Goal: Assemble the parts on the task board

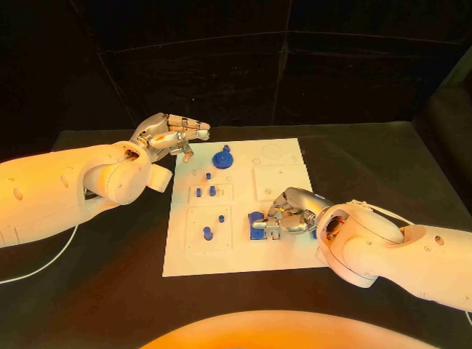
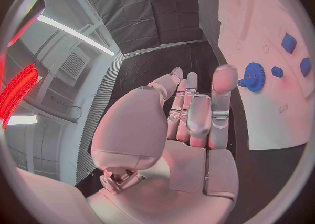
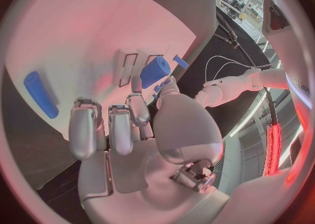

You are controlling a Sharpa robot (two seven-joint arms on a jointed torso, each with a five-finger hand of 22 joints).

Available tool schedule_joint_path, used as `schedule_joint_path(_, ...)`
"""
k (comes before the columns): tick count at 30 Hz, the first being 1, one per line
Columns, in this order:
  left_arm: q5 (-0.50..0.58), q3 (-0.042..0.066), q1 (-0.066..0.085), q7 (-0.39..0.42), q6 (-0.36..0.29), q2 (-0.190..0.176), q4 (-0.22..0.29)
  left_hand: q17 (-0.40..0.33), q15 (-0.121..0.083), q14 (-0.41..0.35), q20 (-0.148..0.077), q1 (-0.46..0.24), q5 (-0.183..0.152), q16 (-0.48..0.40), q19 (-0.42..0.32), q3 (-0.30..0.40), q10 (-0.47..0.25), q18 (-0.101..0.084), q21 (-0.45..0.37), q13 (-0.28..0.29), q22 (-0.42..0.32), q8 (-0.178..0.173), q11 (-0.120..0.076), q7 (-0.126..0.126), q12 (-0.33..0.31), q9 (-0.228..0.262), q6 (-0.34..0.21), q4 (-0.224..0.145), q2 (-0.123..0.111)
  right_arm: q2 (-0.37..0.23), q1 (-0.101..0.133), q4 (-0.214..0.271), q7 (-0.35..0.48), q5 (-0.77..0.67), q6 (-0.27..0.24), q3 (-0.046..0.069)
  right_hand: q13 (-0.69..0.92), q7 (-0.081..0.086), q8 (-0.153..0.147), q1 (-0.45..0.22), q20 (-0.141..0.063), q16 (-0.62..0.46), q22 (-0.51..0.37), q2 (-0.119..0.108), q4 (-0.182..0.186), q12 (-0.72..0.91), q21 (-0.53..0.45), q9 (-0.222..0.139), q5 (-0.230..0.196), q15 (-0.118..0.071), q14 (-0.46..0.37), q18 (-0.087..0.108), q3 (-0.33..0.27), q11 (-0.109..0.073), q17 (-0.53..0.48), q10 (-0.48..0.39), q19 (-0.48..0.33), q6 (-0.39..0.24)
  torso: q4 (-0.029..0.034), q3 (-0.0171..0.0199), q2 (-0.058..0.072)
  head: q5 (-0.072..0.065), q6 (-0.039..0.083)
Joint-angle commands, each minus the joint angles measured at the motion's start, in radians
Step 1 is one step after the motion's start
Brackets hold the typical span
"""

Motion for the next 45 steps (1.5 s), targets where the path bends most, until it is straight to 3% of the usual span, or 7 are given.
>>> schedule_joint_path(1,0.003,0.001,0.001,0.003,0.009,-0.001,0.001,-0.001,0.000,-0.009,-0.001,-0.002,0.002,-0.004,-0.006,-0.006,-0.007,0.018,-0.003,0.002,-0.001,0.006,0.002,0.001,0.003,-0.001,-0.009,-0.001,0.007,-0.003,0.001,0.010,0.034,-0.015,0.023,0.000,0.004,-0.003,0.003,0.057,0.001,0.004,0.028,0.000,-0.029,0.005,0.003,0.003,0.012,0.005,0.076,-0.012,0.007,-0.002,0.124,0.008,0.010,0.010,-0.0005,0.0009,0.000,0.001,-0.003)
schedule_joint_path(11,0.003,0.001,0.001,0.004,0.010,0.002,-0.002,-0.001,0.000,-0.009,-0.001,-0.002,0.002,-0.004,-0.006,-0.006,-0.007,0.018,-0.003,0.002,-0.001,0.006,0.002,0.001,0.003,-0.001,-0.009,-0.001,0.007,0.007,0.001,0.003,0.013,-0.066,0.027,0.000,0.043,-0.014,0.026,0.155,-0.004,0.006,0.041,0.018,-0.089,0.048,0.009,0.016,0.026,-0.002,0.078,-0.014,0.023,-0.011,0.128,0.039,0.016,0.032,0.0019,-0.0003,0.000,-0.003,-0.005)
schedule_joint_path(20,0.003,0.001,0.001,0.004,0.010,0.002,-0.004,-0.001,0.000,-0.009,-0.001,-0.002,0.002,-0.004,-0.006,-0.006,-0.007,0.018,-0.003,0.002,-0.001,0.006,0.002,0.001,0.003,-0.001,-0.009,-0.001,0.007,0.011,0.001,-0.005,0.003,-0.115,0.030,0.000,0.054,-0.018,0.035,0.199,-0.008,0.006,0.041,0.031,-0.120,0.058,0.009,0.022,0.017,-0.006,0.078,-0.014,0.035,-0.016,0.128,0.046,0.016,0.032,-0.0012,-0.0005,0.000,-0.001,-0.006)
schedule_joint_path(36,0.003,0.001,0.001,0.004,0.010,0.002,-0.004,-0.001,0.000,-0.009,-0.001,-0.002,0.002,-0.004,-0.006,-0.006,-0.007,0.018,-0.003,0.002,-0.001,0.006,0.002,0.001,0.003,-0.001,-0.009,-0.001,0.007,0.001,0.001,0.004,0.042,-0.099,-0.012,0.000,0.059,-0.018,0.041,0.177,-0.010,0.007,0.045,0.038,-0.109,0.063,0.011,0.025,0.021,-0.007,0.078,-0.015,0.026,-0.016,0.131,0.050,0.017,0.032,-0.0001,0.0001,0.000,0.000,-0.008)
schedule_joint_path(45,0.003,0.001,0.001,0.004,0.008,-0.001,-0.003,-0.001,0.000,-0.009,-0.001,-0.002,0.002,-0.004,-0.006,-0.006,-0.007,0.018,-0.003,0.002,-0.001,0.006,0.002,0.001,0.003,-0.001,-0.009,-0.001,0.007,-0.112,0.003,0.074,0.166,0.022,-0.077,0.001,0.019,0.000,0.007,0.174,-0.004,0.004,0.037,0.047,-0.102,0.009,0.006,0.010,0.056,0.003,0.077,-0.014,0.020,-0.002,0.129,0.016,0.013,-0.016,-0.0009,-0.0012,-0.002,-0.008,-0.006)
